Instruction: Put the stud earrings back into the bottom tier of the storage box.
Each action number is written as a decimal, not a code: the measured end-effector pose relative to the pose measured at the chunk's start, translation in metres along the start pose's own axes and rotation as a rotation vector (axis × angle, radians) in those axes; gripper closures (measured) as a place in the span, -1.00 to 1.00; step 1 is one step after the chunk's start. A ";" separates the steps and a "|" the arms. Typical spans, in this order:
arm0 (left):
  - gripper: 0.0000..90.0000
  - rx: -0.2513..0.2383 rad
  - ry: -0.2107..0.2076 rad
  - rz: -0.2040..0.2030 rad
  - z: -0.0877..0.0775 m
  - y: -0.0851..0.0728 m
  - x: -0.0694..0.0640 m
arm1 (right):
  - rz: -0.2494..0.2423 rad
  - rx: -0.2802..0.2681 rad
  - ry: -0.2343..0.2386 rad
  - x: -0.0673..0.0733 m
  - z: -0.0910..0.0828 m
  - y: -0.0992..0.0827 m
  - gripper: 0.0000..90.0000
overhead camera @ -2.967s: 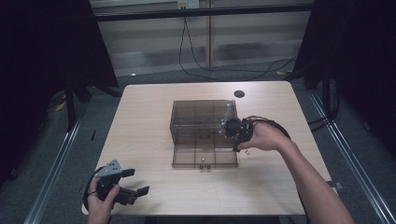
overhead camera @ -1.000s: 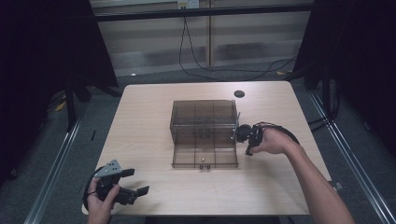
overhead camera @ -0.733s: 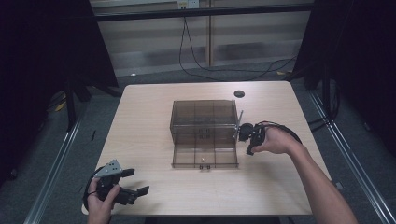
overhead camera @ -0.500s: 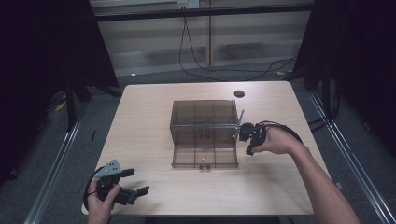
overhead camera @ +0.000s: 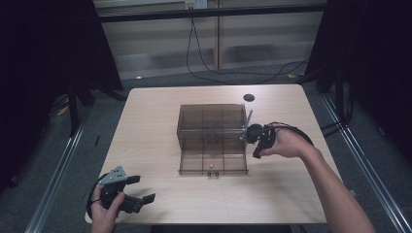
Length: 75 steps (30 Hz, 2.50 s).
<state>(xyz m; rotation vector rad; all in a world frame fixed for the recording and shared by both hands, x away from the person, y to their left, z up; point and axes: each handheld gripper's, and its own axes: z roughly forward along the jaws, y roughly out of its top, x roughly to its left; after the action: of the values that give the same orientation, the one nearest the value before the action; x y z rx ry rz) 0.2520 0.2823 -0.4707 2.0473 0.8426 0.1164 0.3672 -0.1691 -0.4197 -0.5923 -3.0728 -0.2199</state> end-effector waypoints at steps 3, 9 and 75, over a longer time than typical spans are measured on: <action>-0.94 0.000 0.004 0.000 0.000 0.000 0.000 | -0.017 -0.005 -0.005 0.001 -0.003 0.005 0.91; -0.94 -0.003 0.002 -0.003 0.000 0.000 0.000 | -0.039 -0.020 -0.009 0.004 -0.010 0.017 0.91; -0.94 -0.001 0.000 0.006 -0.001 0.000 0.000 | -0.224 0.103 0.056 0.034 0.052 0.130 0.90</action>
<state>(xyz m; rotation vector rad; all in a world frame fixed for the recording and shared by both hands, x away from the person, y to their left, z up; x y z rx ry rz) 0.2516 0.2829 -0.4699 2.0491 0.8367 0.1194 0.3849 -0.0304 -0.4521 -0.2333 -3.0693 -0.0767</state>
